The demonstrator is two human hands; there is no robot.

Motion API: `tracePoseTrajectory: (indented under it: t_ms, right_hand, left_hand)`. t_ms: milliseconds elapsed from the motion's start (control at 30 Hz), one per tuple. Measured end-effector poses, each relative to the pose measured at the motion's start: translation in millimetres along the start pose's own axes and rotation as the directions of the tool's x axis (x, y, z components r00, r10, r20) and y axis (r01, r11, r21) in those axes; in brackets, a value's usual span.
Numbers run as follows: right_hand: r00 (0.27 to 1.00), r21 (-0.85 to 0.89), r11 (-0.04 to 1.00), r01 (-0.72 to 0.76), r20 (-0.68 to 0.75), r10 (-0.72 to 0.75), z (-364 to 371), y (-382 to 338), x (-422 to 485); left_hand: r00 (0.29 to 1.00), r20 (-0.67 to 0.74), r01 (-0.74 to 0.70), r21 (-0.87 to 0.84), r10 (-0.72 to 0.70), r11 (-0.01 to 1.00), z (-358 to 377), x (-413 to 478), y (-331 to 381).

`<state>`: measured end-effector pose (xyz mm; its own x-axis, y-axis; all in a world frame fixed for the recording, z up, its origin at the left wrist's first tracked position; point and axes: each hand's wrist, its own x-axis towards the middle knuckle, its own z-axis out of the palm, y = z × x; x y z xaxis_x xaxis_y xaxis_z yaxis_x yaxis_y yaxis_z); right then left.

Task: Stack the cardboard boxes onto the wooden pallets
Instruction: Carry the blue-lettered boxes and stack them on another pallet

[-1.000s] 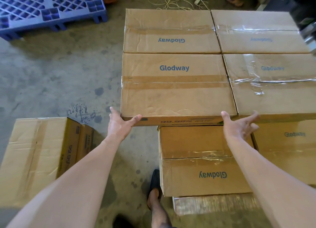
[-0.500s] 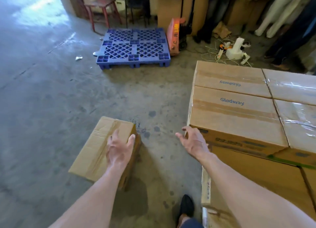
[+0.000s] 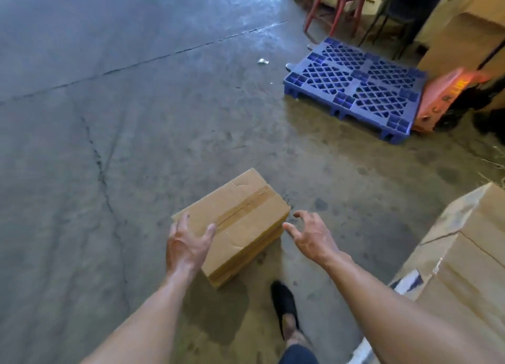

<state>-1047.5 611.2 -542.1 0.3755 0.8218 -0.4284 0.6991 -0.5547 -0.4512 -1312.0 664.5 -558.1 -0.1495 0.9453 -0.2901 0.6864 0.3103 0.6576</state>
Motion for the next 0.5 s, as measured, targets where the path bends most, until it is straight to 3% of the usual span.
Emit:
tracePoseTrajectory:
  t_ms: [267,500]
  right_hand:
    - [0.978,-0.128,0.991,0.029,0.209,-0.002,37,61,195]
    - [0.966,-0.168,0.986,-0.013,0.252,0.056,110,132,328]
  left_hand:
    - [0.902,-0.081,0.406,-0.174,-0.424,0.897,146,23,-46]
    - [0.784,-0.149,0.549,-0.287,-0.602,0.785,248,49,-127]
